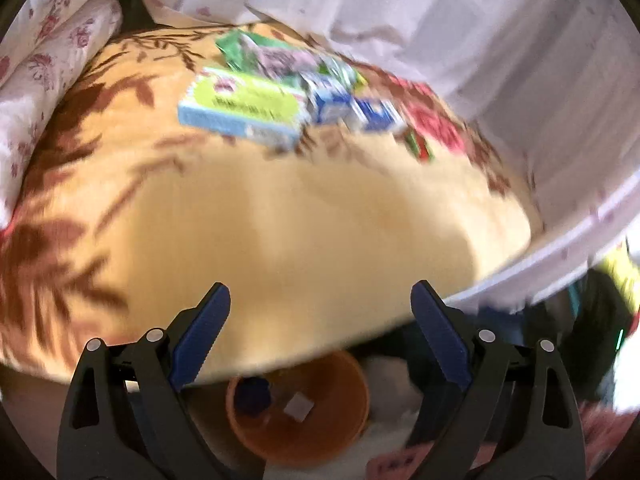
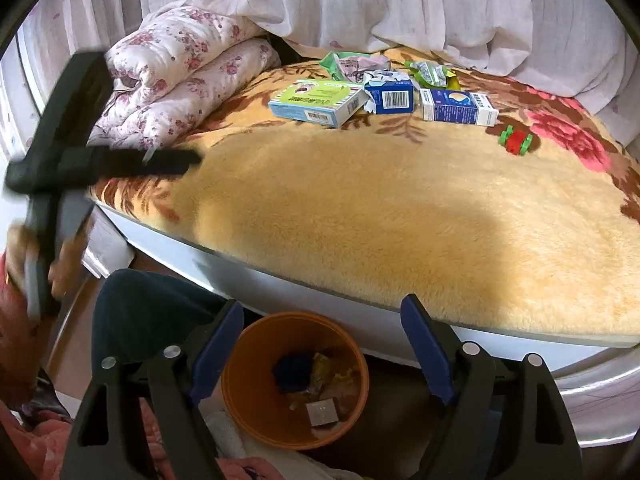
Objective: Collect trash
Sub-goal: 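Grasp the green-and-blue cardboard box with the left tool, then lift the box with the left tool while the right tool grasps the cupcake-printed box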
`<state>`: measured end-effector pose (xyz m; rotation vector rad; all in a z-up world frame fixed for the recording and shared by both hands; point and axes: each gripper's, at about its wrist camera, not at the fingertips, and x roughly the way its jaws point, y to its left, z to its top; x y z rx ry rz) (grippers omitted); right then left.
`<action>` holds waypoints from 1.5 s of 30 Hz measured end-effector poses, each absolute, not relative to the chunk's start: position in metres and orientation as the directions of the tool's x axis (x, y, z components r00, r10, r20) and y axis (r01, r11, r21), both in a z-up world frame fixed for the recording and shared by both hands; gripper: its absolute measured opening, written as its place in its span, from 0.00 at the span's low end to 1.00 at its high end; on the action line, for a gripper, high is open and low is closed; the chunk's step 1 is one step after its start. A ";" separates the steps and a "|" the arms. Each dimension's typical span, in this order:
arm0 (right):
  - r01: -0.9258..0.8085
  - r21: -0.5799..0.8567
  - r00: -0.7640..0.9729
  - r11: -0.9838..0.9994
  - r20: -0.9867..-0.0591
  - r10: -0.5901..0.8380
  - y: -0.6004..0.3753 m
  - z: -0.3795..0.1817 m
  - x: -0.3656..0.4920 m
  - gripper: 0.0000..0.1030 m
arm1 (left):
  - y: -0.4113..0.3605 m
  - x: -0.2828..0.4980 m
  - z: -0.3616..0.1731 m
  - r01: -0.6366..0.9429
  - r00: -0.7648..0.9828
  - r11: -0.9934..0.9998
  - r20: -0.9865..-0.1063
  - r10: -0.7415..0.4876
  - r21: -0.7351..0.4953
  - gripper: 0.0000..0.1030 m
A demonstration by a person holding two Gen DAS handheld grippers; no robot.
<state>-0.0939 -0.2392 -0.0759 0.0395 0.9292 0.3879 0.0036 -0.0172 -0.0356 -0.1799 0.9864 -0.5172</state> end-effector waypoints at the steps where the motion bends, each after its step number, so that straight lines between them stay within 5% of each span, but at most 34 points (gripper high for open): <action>1: -0.309 0.200 0.532 0.930 -0.774 0.344 -0.239 -0.077 -0.093 0.77 | -0.015 0.018 -0.032 0.304 0.463 0.877 -0.747 -0.478 -0.373 0.87; 5: -0.304 0.215 0.520 0.928 -0.778 0.352 -0.241 -0.082 -0.087 0.77 | -0.004 0.071 -0.028 0.237 0.487 0.892 -0.747 -0.452 -0.385 0.87; 14: -0.290 0.225 0.506 0.930 -0.789 0.349 -0.245 -0.090 -0.066 0.77 | 0.030 0.167 -0.070 -0.013 0.445 0.737 -0.664 -0.601 -0.676 0.87; 29: -0.275 0.227 0.498 0.934 -0.797 0.341 -0.249 -0.095 -0.039 0.77 | 0.011 0.207 -0.101 -0.057 0.580 0.712 -0.603 -0.547 -0.700 0.87; 33: -0.275 0.220 0.513 0.936 -0.790 0.337 -0.250 -0.091 -0.039 0.77 | 0.016 0.207 -0.103 -0.084 0.598 0.700 -0.598 -0.534 -0.709 0.52; 45: -0.267 0.188 0.566 0.945 -0.763 0.311 -0.251 -0.072 -0.042 0.77 | 0.035 0.184 -0.068 0.019 0.658 0.588 -0.432 -0.617 -0.809 0.32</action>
